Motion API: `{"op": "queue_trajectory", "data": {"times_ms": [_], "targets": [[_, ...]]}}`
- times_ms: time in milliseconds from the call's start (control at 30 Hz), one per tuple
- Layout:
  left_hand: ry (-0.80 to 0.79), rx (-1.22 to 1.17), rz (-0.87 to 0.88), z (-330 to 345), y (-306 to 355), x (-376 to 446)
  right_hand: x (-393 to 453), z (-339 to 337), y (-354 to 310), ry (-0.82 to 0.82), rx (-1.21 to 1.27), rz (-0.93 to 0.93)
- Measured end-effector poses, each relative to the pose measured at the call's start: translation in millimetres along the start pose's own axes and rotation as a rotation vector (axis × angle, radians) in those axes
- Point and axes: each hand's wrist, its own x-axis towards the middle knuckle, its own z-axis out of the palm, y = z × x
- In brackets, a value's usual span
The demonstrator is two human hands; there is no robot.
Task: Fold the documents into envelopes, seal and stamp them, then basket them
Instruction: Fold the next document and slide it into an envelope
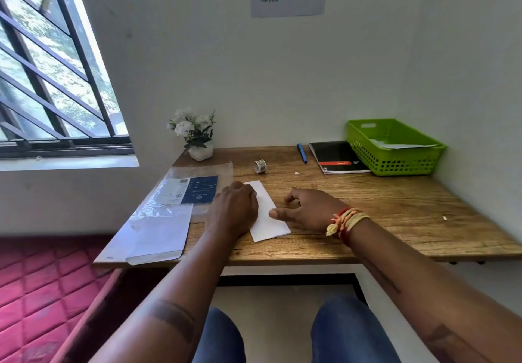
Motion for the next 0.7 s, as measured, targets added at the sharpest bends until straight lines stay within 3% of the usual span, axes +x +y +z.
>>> {"op": "queue_trajectory", "data": {"times_ms": [133, 300, 533, 700], "targets": [[0.053, 0.043, 0.001, 0.7, 0.8, -2.6, -0.7, 25.4, -26.0, 0.208, -0.176, 0.111], [0.061, -0.024, -0.057, -0.9, 1.9, -5.3, 14.4, 41.3, -53.9, 0.214, -0.251, 0.2], [0.046, -0.097, -0.171, -6.7, 4.5, -11.2, 13.5, 17.4, -51.2, 0.093, -0.061, 0.162], [-0.05, -0.424, -0.347, -28.0, 14.0, -8.0, 1.8, 6.9, -48.8, 0.246, 0.298, 0.077]]}}
